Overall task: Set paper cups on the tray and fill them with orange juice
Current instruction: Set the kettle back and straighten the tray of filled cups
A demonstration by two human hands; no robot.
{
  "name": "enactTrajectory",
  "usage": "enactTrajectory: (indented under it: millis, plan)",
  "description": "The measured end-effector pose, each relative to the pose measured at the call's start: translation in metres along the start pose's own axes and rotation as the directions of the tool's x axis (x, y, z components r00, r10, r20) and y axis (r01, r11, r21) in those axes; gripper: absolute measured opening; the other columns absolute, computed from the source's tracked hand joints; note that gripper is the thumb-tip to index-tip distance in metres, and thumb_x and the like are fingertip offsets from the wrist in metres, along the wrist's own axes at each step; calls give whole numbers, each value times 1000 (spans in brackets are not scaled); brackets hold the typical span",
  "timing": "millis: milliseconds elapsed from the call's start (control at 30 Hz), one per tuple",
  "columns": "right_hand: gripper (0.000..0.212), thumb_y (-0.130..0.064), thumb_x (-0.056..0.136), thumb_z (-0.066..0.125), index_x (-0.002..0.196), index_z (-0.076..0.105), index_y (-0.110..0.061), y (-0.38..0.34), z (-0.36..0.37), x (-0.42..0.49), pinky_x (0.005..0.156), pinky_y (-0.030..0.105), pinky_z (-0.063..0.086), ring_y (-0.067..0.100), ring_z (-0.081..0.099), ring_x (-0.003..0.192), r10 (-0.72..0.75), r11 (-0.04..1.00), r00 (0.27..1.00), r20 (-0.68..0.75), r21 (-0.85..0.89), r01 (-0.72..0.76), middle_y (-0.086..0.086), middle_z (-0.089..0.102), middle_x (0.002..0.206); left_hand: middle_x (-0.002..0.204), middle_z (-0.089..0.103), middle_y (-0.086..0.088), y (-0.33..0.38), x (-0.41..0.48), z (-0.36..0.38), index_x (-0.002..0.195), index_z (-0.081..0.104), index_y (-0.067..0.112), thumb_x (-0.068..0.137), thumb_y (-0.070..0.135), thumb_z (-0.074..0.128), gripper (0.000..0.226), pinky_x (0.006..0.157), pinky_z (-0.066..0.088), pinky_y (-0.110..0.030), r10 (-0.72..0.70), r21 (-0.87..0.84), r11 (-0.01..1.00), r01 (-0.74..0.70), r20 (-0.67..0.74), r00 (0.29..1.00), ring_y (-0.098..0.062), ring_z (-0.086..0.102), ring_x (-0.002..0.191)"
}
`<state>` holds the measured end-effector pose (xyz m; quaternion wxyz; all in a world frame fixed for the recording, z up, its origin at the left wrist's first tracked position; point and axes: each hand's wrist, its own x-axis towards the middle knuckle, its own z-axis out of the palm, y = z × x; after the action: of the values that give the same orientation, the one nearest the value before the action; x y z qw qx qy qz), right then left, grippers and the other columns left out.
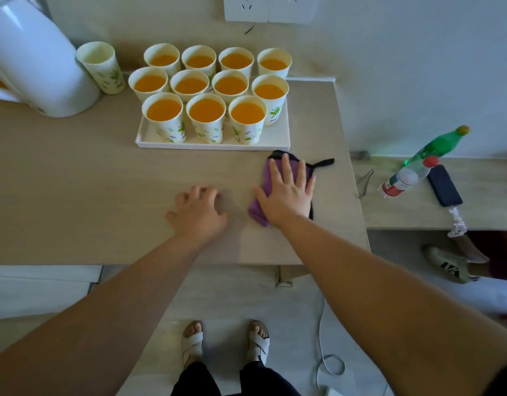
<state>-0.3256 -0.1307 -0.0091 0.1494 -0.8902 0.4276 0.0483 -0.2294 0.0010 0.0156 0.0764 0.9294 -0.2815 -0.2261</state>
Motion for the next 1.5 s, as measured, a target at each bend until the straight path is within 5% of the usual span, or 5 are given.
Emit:
enactTrajectory:
  millis: [133,300,500,1267,1500]
  plan:
    - [62,-51,95,35,151,10,-38,17,-1,-5,118,43,-6,22,-10,147,-358,927,931,71,-92,364,-11,-4,160,149,25,9,-1,-5,5,136,39,36,88,39,53,50,104,26,-48,18,20,1000,-18,2,1000,-27,20,134]
    - [65,-50,95,32,152,7,-32,38,-10,15,117,50,-6,28,-12,146,116,993,993,-38,-14,-116,-5,-7,161,151,25,9,9,-2,8,136,41,35,93,45,47,45,108,22,-51,-50,-46,998,48,-34,998,-26,20,137]
    - [63,-54,96,32,151,6,-37,21,-7,4,119,44,-5,23,-11,147,-436,887,892,119,-112,448,-9,-7,160,148,32,-1,35,2,10,135,47,28,96,42,41,41,109,23,-48,-142,-150,980,129,-79,987,-27,22,138]
    - [69,-54,95,32,152,5,-28,78,0,-88,119,43,-6,28,-14,146,75,994,997,-28,-78,-77,-2,-10,160,149,31,-5,21,-18,32,137,46,23,95,41,48,46,115,18,-35,191,-43,980,-194,-54,980,-27,22,140]
    - [63,-48,98,35,152,8,-30,5,16,-80,118,37,-8,20,-13,147,-358,933,930,80,-6,360,-9,-6,160,141,43,-8,-32,-19,15,132,52,19,95,34,49,40,111,22,-34,120,-68,988,-136,-196,973,-29,31,135]
